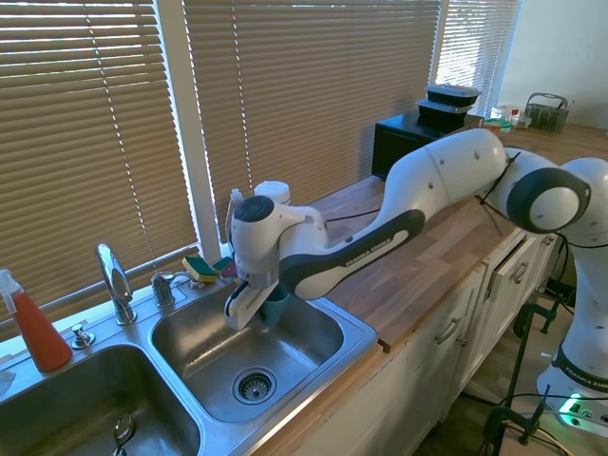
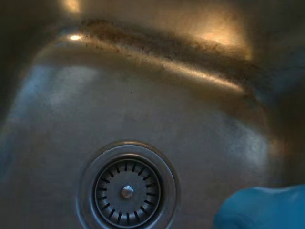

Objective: Put the mug in the sink

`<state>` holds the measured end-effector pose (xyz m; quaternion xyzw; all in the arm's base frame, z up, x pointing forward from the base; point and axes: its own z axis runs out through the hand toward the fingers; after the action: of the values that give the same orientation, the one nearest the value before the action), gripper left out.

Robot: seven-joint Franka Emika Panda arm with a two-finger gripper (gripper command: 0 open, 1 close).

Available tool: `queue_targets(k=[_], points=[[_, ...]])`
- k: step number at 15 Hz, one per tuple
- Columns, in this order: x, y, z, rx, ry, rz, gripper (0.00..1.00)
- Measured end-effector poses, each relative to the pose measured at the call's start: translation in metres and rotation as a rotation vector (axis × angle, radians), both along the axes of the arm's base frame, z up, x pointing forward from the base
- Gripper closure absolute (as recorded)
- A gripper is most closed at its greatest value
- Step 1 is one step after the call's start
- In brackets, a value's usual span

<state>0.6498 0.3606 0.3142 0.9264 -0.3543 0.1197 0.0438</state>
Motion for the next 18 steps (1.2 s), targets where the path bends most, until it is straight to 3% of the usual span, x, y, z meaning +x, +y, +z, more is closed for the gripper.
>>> queue_targets(k=[4, 8, 9, 18], points=[[0.025, 0.005, -0.084, -0.018, 0.061, -0.032, 1.00], [0.042, 0.007, -0.131, -0.021, 0.095, -0.066, 1.00], [0.045, 0.007, -0.136, -0.020, 0.103, -0.071, 0.00], [0.061, 0.008, -0.141, 0.005, 0.130, -0.066, 0.00]])
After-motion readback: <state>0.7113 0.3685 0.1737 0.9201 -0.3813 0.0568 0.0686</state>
